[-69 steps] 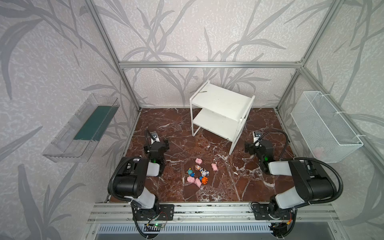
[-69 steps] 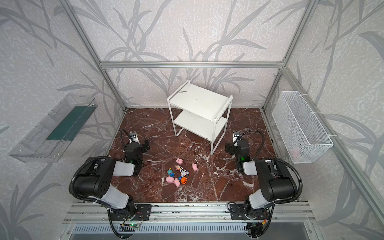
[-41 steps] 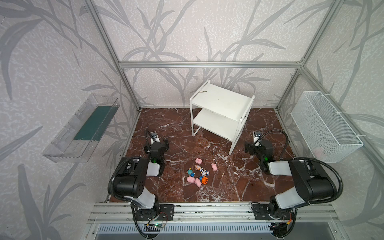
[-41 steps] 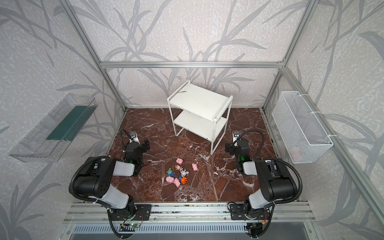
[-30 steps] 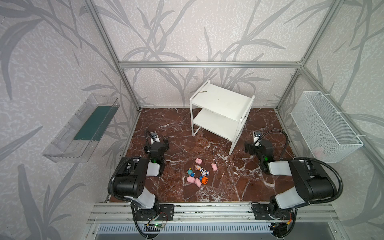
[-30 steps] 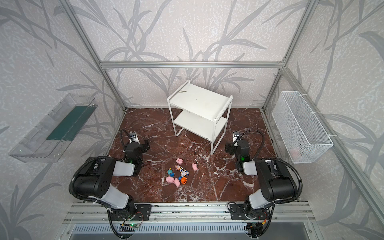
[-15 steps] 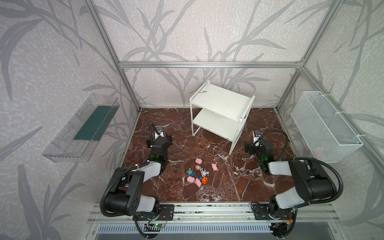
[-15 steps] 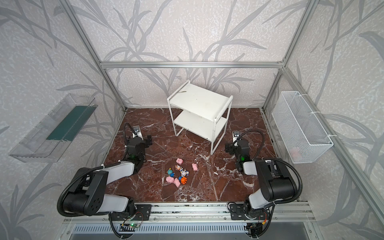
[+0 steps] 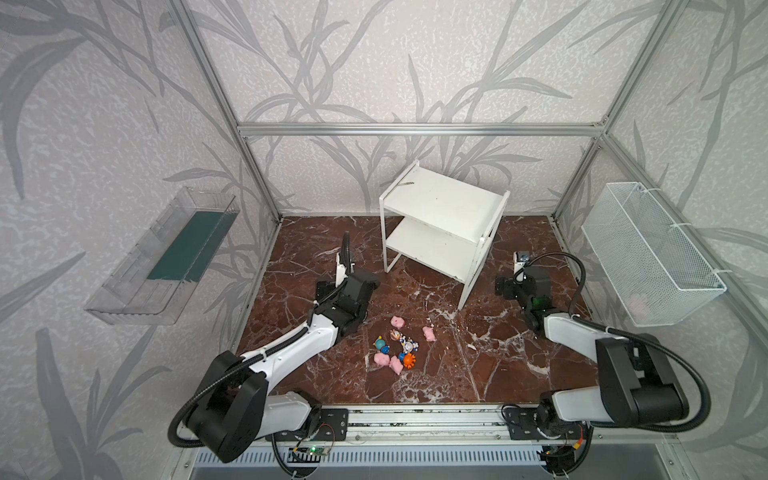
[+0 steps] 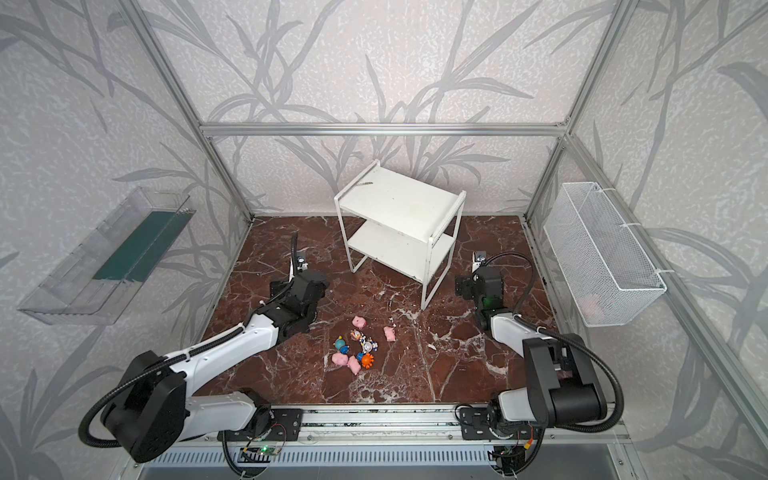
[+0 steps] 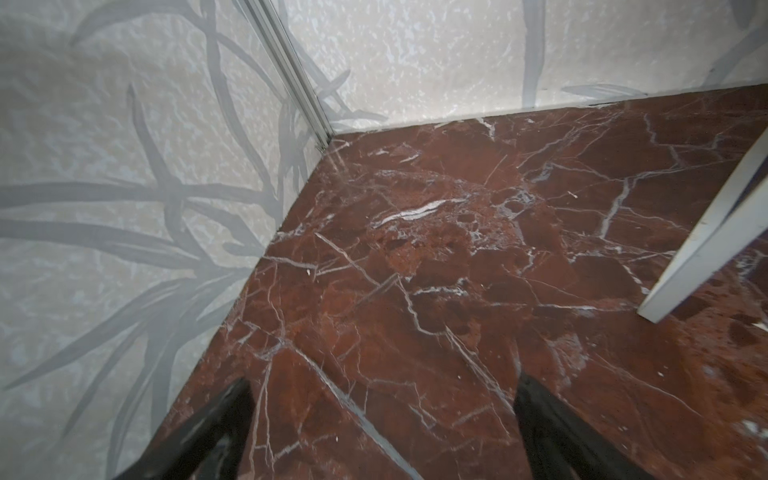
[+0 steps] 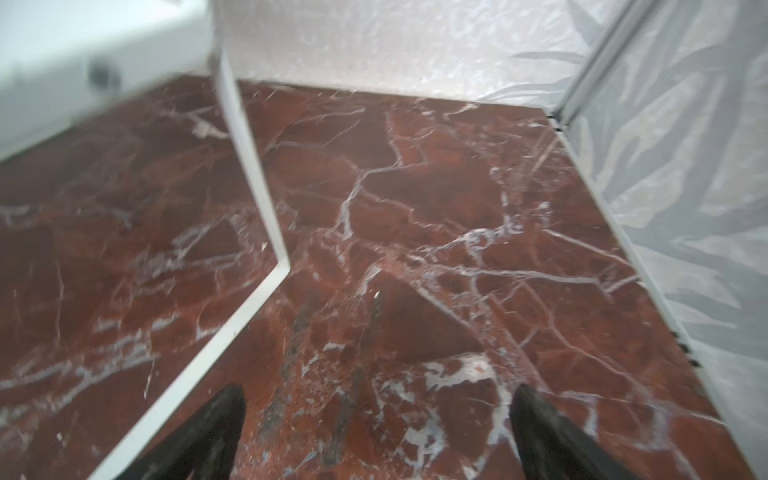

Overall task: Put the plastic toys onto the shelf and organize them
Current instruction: 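Move both grippers toward the toy pile, right gripper over the standing pink pig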

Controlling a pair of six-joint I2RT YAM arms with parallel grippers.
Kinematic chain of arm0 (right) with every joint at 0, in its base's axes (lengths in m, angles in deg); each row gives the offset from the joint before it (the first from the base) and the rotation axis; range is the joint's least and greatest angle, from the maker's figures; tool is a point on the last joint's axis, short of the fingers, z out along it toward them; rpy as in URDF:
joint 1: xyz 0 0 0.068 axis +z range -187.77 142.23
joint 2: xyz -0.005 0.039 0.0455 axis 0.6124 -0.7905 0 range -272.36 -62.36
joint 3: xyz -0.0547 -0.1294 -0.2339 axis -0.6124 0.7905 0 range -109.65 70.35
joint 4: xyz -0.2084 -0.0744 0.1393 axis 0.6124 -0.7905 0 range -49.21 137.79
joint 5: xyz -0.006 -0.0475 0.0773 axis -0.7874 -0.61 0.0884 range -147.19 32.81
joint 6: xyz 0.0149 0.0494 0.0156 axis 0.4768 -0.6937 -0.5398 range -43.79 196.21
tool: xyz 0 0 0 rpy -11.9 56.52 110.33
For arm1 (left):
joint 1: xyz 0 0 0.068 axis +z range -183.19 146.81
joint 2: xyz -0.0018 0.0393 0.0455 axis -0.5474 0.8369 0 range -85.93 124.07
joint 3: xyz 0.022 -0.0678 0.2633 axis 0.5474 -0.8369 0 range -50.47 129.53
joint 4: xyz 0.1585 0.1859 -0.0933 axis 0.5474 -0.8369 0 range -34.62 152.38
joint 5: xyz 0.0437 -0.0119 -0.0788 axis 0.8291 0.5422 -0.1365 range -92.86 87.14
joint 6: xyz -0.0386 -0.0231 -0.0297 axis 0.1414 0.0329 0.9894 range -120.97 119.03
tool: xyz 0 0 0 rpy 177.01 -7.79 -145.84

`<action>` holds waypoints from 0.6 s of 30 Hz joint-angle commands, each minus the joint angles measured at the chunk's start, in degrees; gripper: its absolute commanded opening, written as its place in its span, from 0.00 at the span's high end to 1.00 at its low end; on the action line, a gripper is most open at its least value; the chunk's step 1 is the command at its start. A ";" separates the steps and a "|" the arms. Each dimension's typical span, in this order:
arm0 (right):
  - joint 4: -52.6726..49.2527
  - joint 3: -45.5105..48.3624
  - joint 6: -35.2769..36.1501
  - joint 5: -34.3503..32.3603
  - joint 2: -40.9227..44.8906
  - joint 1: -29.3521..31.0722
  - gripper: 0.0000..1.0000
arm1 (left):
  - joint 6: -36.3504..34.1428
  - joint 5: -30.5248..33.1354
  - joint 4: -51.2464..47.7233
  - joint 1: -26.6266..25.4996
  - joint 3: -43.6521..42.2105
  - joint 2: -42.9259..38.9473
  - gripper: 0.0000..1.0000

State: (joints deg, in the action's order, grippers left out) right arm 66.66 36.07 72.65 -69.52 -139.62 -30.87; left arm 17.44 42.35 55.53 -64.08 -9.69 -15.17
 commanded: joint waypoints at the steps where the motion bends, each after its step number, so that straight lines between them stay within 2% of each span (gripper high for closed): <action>1: -25.86 -4.61 -8.98 -6.96 4.25 1.33 0.01 | 12.40 -11.15 -16.47 -0.72 -0.28 -4.19 0.01; 4: -37.51 -4.93 -13.05 -6.96 8.73 3.06 0.01 | 13.93 -20.60 -18.12 -1.37 -1.81 -7.42 0.01; 8: -47.61 -3.14 -16.91 -5.20 16.73 8.21 0.00 | 14.28 -27.27 -21.18 -2.04 -2.02 -11.13 0.01; 11: -54.00 -3.99 -21.44 -6.98 23.38 15.61 0.01 | 12.31 -29.63 -21.97 -2.11 -1.53 -13.23 0.01; 14: -60.39 -4.35 -26.82 -11.22 25.78 23.83 0.01 | 10.64 -31.06 -22.67 -2.05 -0.32 -14.52 0.01; 18: -61.69 -2.06 -31.12 -9.98 26.54 35.47 0.02 | 9.03 -32.70 -22.67 -2.03 1.58 -14.58 0.01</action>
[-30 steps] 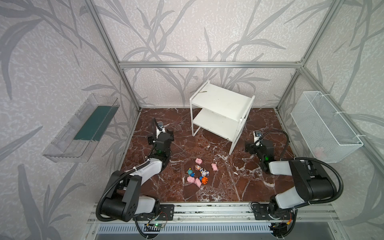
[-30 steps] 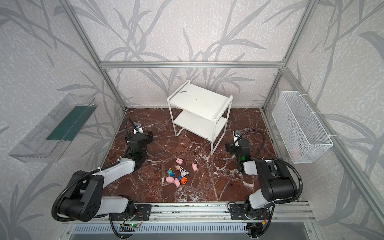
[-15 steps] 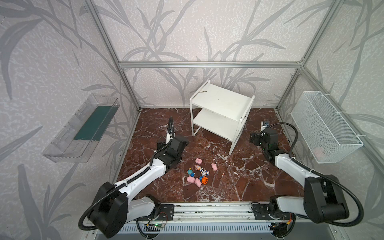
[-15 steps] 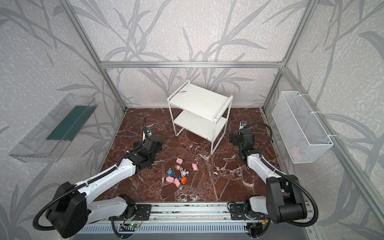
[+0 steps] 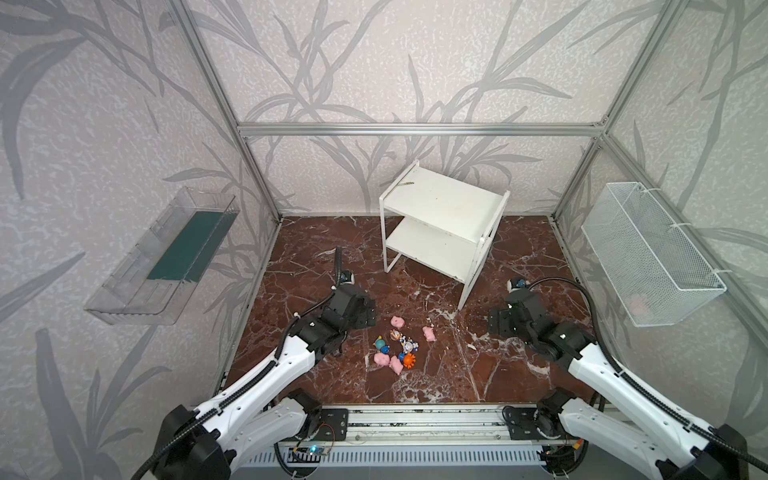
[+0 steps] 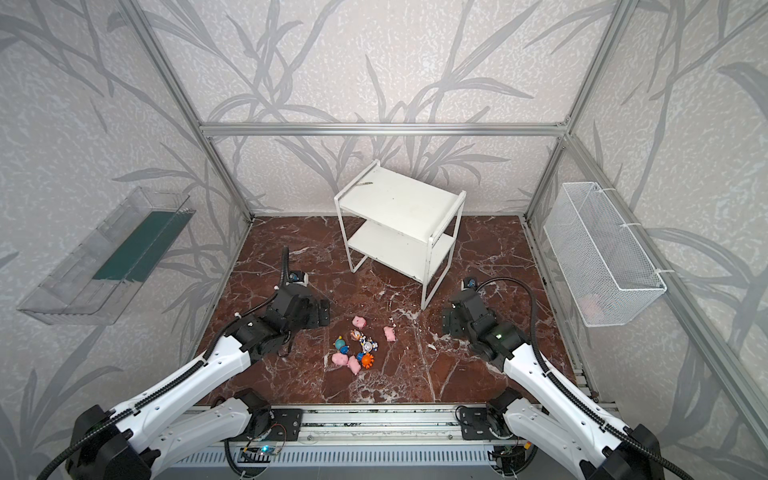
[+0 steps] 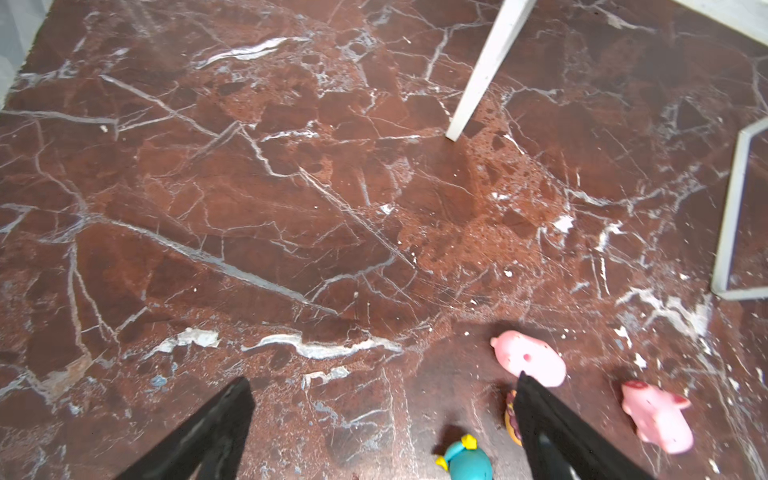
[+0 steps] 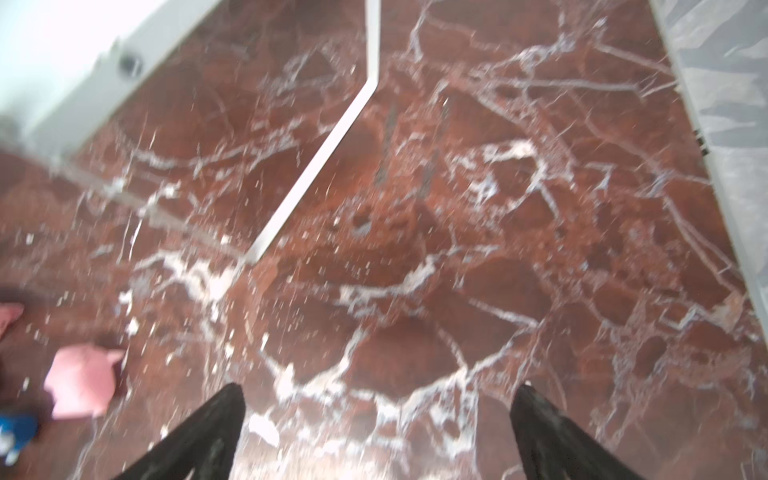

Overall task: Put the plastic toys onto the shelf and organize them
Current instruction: 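Move both grippers toward the toy pile, right gripper over the standing pink pig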

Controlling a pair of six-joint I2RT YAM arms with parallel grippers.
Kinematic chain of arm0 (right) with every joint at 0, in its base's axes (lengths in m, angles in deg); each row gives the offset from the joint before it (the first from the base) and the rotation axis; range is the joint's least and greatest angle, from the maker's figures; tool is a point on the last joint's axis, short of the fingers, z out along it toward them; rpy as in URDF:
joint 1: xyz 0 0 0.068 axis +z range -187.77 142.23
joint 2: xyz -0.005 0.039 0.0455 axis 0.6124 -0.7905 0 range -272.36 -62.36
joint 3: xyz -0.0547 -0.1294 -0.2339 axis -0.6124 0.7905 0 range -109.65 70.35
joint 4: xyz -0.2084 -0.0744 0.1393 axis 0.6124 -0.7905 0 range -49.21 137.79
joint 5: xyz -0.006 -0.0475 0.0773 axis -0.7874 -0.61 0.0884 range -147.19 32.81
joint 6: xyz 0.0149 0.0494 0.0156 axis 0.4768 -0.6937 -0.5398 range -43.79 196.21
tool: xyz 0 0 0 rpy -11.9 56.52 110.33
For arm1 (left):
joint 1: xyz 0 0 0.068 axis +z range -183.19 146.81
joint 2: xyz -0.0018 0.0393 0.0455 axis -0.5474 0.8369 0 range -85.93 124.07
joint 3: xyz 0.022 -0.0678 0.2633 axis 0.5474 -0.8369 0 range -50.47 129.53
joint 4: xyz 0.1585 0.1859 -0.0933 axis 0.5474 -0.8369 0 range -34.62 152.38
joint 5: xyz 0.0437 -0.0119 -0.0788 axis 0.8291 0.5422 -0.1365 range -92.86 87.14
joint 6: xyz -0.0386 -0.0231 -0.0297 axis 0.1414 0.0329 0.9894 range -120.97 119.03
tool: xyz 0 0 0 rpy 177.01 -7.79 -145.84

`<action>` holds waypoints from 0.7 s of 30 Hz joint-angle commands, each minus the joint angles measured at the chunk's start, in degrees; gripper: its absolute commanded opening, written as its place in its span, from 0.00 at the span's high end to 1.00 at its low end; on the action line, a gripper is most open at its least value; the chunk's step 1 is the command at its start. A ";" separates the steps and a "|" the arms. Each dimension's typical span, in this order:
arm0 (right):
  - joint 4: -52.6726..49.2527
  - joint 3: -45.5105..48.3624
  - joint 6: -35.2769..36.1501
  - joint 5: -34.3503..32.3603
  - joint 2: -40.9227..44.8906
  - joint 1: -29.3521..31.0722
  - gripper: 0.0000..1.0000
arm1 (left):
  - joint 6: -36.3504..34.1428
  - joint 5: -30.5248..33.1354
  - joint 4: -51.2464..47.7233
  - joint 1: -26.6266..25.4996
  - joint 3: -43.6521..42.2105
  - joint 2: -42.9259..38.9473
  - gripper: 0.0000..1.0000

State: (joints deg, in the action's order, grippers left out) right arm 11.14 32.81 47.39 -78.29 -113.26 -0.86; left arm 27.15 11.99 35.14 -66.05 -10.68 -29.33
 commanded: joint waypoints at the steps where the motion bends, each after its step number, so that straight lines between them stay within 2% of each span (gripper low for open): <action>1: -4.44 2.23 -6.12 -0.95 0.18 9.19 0.03 | -0.86 -3.03 -2.18 -0.06 2.98 -0.18 0.01; 7: 10.05 4.42 -3.86 -0.68 -3.47 26.81 0.04 | -1.05 -8.76 -0.61 -0.09 4.14 1.37 0.01; 10: 17.16 3.85 -2.96 3.39 -9.16 27.67 0.05 | -0.87 -10.94 0.26 -0.09 3.87 1.83 0.01; 15: 22.06 0.83 -1.47 5.69 -16.71 27.69 0.11 | -1.08 -12.49 -0.67 -0.04 3.22 1.77 0.01; 17: 23.04 -0.25 -1.17 5.91 -18.90 27.69 0.15 | -1.09 -12.55 -1.05 -0.05 2.56 1.03 0.01; 21: 24.34 -1.13 -3.23 2.26 -22.32 27.57 0.25 | -0.99 -11.95 -1.35 0.01 1.53 -1.07 0.01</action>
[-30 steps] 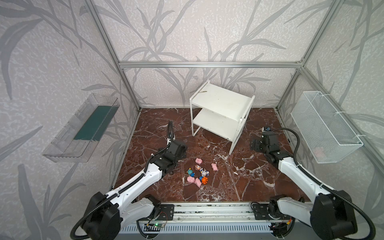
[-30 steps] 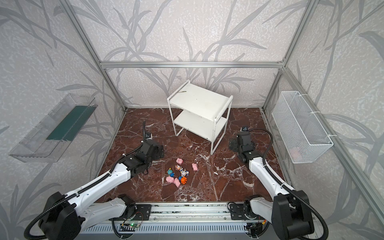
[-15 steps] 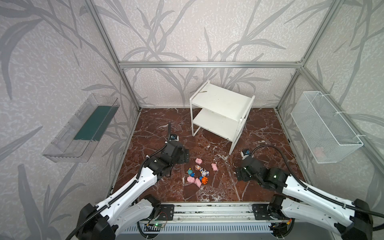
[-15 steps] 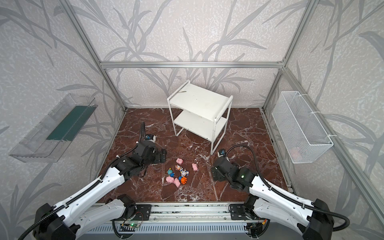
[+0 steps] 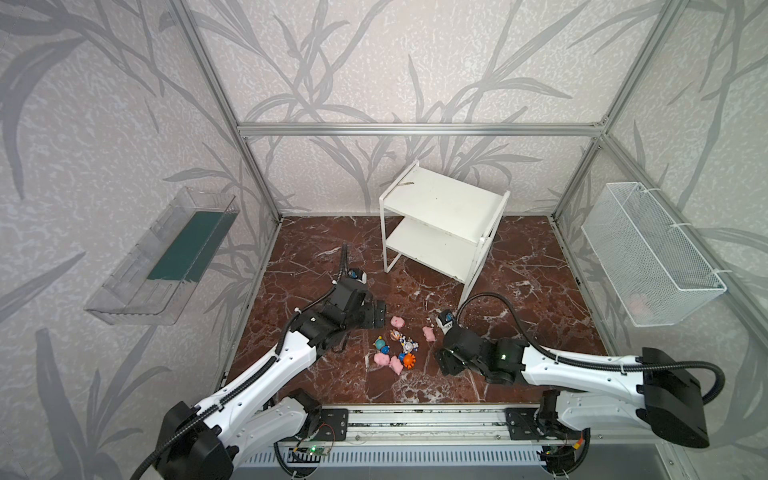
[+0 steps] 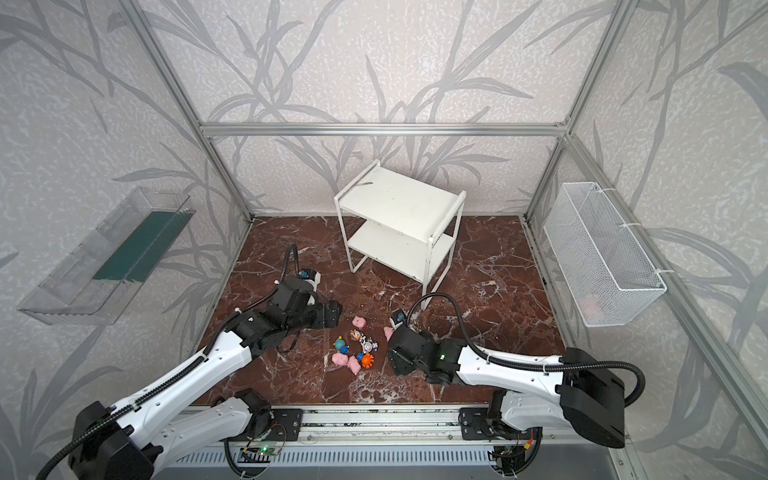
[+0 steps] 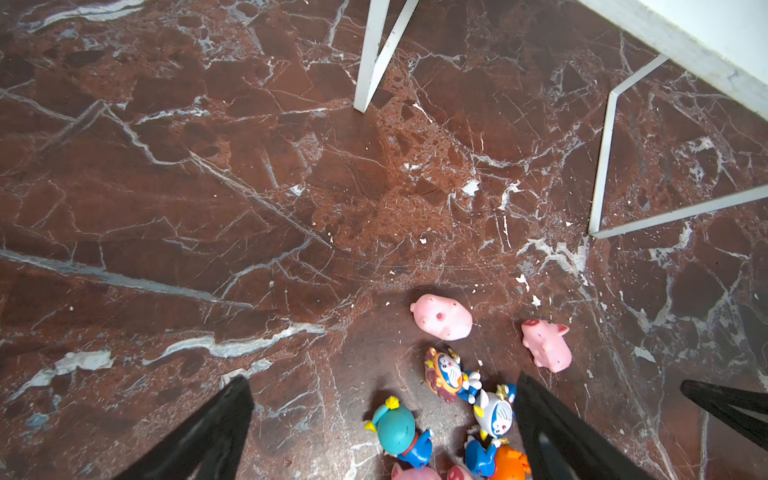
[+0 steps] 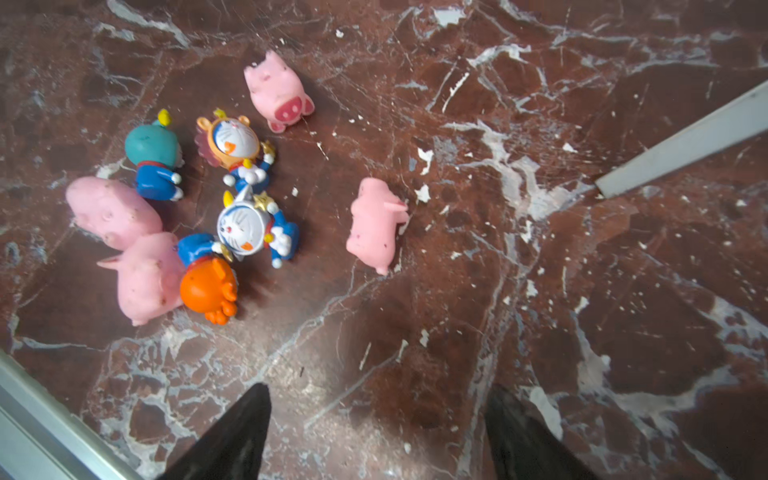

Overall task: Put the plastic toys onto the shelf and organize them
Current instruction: 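Move both grippers toward the toy pile, right gripper over the standing pink pig, then close the right gripper on the pink pig while the left gripper approaches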

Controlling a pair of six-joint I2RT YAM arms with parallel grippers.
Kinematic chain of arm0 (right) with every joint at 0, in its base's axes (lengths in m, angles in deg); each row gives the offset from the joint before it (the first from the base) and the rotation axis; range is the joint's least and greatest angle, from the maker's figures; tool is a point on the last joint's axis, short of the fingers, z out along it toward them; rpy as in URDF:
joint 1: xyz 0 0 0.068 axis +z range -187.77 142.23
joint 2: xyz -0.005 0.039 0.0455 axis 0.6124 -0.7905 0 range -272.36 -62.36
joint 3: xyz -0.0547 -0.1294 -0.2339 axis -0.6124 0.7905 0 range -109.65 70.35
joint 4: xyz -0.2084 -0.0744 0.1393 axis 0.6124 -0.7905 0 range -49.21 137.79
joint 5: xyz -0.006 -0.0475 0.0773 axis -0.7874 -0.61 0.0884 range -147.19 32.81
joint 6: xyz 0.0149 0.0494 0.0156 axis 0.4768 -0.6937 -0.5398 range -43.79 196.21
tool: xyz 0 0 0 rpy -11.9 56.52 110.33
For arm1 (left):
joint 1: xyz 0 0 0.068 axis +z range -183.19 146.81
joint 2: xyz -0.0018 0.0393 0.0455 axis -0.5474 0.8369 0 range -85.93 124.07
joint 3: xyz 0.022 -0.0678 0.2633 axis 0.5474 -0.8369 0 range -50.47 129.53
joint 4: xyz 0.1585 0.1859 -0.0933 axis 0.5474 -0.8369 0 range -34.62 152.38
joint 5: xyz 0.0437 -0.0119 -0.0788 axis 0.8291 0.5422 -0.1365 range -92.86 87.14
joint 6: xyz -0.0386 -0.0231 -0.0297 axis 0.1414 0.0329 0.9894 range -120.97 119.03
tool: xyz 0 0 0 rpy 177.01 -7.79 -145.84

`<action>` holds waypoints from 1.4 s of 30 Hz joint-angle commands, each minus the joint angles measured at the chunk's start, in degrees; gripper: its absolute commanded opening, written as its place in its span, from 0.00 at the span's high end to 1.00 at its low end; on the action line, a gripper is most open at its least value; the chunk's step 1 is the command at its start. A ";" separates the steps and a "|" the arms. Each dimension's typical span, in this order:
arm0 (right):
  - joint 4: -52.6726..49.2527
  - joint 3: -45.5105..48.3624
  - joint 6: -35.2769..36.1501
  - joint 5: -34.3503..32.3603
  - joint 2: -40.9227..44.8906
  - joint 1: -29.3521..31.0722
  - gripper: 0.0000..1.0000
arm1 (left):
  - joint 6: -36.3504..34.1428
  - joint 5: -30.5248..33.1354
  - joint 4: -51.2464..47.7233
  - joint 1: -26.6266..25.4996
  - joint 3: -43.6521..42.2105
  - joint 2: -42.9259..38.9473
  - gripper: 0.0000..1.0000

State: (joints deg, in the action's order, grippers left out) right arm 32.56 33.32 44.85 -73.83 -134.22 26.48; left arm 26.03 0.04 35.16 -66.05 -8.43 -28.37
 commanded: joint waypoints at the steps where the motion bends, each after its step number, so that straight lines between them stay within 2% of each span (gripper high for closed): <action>1: 3.33 -1.72 -1.37 -3.01 -2.10 -0.20 0.28 | 0.15 0.11 -1.22 -0.01 -0.88 -2.52 0.01; 6: 7.50 -0.97 -2.75 0.09 -4.62 -4.56 0.38 | 0.15 0.08 -0.48 0.02 -1.44 -3.76 0.01; 10: 9.18 -1.04 -2.48 0.08 -7.64 -5.23 0.43 | -0.02 -0.35 -0.03 -0.01 -1.36 -3.54 0.01; 12: 10.69 -0.80 -2.65 1.00 -8.99 -7.75 0.44 | -0.02 -0.50 0.11 -0.01 -1.38 -3.42 0.01; 24: 14.93 -1.98 -2.40 6.39 -16.78 -10.89 0.45 | -0.46 -1.70 0.72 0.01 -1.01 -3.26 0.01; 37: 19.46 -2.20 -0.47 11.49 -19.53 -10.99 0.44 | -0.57 -2.11 1.20 -0.08 -1.18 -3.41 0.01; 42: 20.31 -2.95 -0.11 13.43 -21.34 -10.99 0.47 | -0.55 -2.11 1.28 0.01 -1.23 -3.40 0.01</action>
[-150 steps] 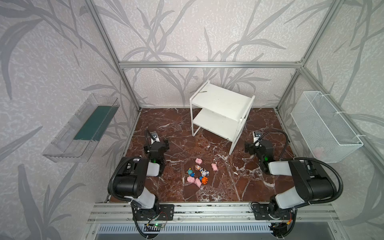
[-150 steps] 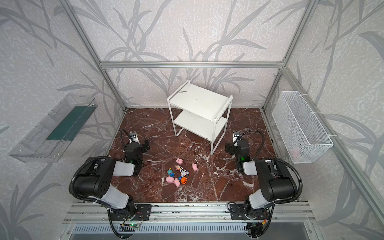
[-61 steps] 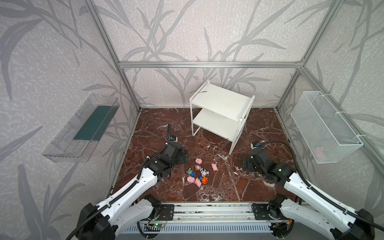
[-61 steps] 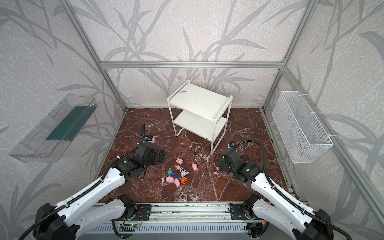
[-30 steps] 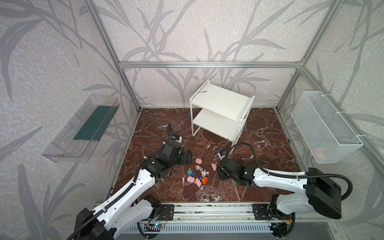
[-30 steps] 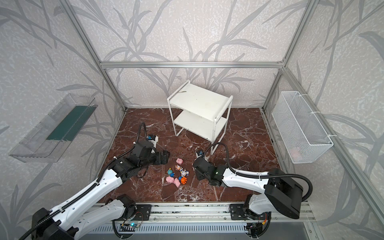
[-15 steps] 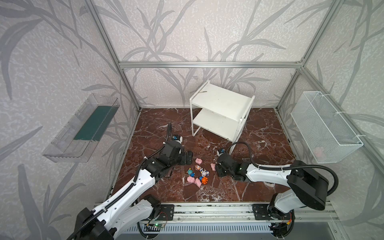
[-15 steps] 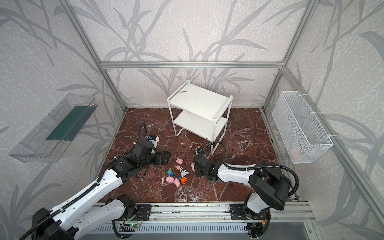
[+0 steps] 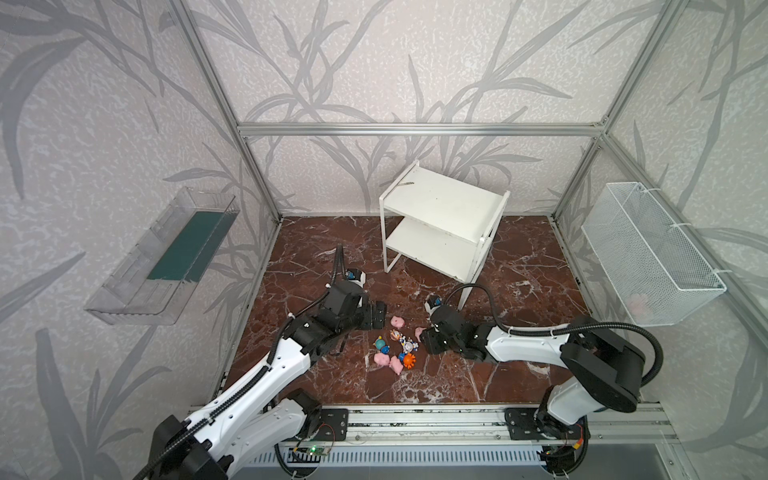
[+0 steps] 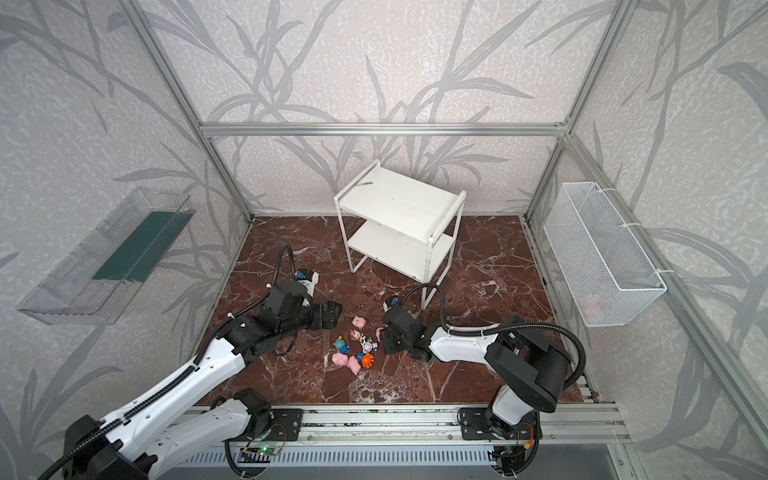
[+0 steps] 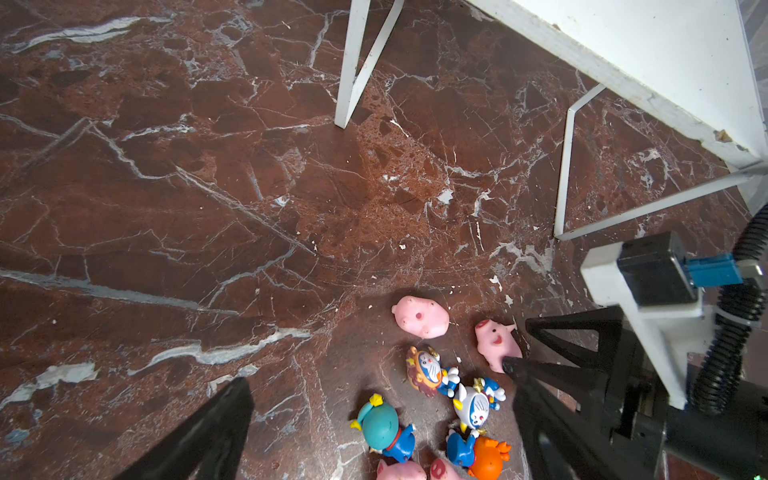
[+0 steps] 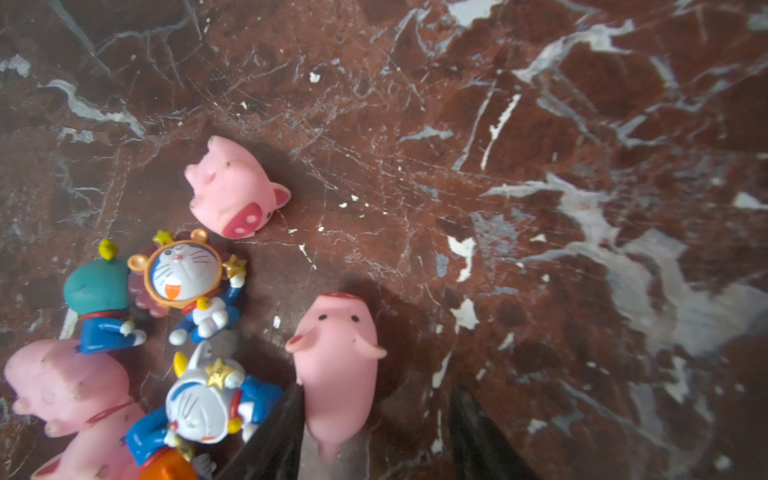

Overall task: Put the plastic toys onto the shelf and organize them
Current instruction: 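Close the right gripper on the pink pig while the left gripper approaches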

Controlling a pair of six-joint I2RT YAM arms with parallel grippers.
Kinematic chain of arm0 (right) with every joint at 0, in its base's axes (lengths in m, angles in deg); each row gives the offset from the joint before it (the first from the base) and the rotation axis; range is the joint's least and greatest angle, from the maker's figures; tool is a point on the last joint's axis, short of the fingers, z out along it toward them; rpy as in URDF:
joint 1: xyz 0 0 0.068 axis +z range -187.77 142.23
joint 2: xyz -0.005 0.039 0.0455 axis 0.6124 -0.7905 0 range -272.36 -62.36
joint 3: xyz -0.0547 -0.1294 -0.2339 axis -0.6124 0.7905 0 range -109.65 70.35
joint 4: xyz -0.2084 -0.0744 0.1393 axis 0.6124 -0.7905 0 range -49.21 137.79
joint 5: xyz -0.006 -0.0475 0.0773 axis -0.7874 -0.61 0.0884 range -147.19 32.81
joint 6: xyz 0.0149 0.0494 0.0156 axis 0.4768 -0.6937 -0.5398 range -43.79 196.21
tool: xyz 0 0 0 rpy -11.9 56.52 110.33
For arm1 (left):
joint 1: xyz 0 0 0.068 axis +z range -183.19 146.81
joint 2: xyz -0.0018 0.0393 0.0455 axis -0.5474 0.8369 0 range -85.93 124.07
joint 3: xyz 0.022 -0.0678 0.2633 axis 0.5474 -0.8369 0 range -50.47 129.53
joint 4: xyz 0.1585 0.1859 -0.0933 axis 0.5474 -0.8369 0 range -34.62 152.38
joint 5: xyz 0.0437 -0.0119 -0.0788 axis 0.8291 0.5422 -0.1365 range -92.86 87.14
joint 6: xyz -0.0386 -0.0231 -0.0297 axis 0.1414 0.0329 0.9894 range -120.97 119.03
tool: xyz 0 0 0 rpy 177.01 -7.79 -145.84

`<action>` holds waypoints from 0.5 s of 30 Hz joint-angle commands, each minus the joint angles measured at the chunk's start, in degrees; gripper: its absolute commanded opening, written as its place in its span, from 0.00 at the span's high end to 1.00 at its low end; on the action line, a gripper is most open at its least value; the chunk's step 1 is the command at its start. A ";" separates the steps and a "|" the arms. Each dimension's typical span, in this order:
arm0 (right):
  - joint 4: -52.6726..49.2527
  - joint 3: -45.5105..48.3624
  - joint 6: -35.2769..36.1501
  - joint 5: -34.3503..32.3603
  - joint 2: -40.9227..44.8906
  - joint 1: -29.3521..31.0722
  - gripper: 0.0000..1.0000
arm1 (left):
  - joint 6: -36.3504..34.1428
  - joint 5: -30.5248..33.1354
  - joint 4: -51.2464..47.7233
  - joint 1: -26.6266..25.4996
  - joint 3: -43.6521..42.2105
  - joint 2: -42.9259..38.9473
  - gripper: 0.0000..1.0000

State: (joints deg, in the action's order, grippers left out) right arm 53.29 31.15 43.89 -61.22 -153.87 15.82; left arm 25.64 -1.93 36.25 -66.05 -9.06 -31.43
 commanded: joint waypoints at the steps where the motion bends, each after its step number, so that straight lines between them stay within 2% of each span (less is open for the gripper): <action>1: -0.22 -0.80 0.78 0.91 -1.98 -0.33 0.47 | -0.18 -0.14 0.24 -0.03 -0.66 -0.30 0.01; 10: -1.14 -0.99 2.62 0.95 -2.11 -0.32 0.62 | -0.24 -0.42 0.64 0.04 -0.19 1.08 0.01; 15: 0.07 1.71 8.74 2.92 1.67 -0.23 0.66 | -1.30 -4.11 1.92 -0.04 0.57 1.84 0.01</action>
State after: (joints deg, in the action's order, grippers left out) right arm 53.72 31.11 48.04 -60.13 -154.91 15.71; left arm 25.49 -3.29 37.02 -66.05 -9.06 -29.81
